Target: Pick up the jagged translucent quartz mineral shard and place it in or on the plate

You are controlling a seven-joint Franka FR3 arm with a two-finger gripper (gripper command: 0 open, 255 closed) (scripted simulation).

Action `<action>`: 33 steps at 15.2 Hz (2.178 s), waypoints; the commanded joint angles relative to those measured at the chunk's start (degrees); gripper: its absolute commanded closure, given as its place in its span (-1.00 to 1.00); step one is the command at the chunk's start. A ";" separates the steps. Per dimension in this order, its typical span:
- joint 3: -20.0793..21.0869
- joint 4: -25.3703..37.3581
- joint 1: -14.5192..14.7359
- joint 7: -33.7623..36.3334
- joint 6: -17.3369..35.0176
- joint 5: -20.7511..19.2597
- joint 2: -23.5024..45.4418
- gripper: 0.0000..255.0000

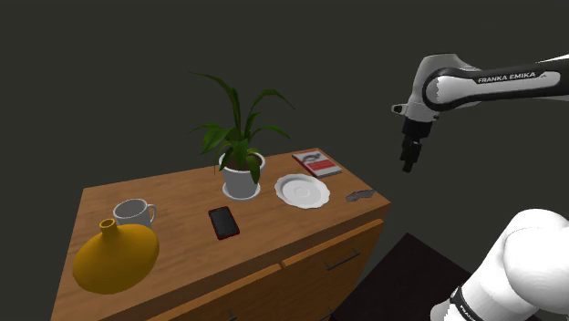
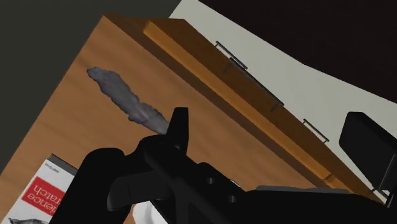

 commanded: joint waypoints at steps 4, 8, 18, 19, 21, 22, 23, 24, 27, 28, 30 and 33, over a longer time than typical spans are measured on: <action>-6.67 1.16 2.56 -13.61 8.31 -0.43 9.95 -1.00; -11.21 3.94 5.01 -25.24 14.55 2.33 19.97 -1.00; -10.53 15.84 3.26 -56.17 25.16 18.19 47.79 -1.00; -9.53 17.38 2.40 -58.68 25.74 19.40 50.28 -1.00; -8.57 18.08 1.54 -60.27 26.74 20.30 52.18 -1.00; -8.36 17.86 1.34 -60.50 27.42 20.64 52.69 -1.00; -8.15 17.65 1.14 -60.74 28.09 20.98 53.21 -1.00; -7.94 17.45 0.94 -60.98 28.76 21.34 53.73 -1.00; -7.24 16.93 0.29 -61.73 30.75 22.43 55.36 -1.00; -7.09 16.85 0.16 -61.87 31.13 22.65 55.68 -1.00; -7.09 16.85 0.16 -61.87 31.13 22.65 55.68 -1.00; -7.09 16.85 0.16 -61.87 31.13 22.65 55.68 -1.00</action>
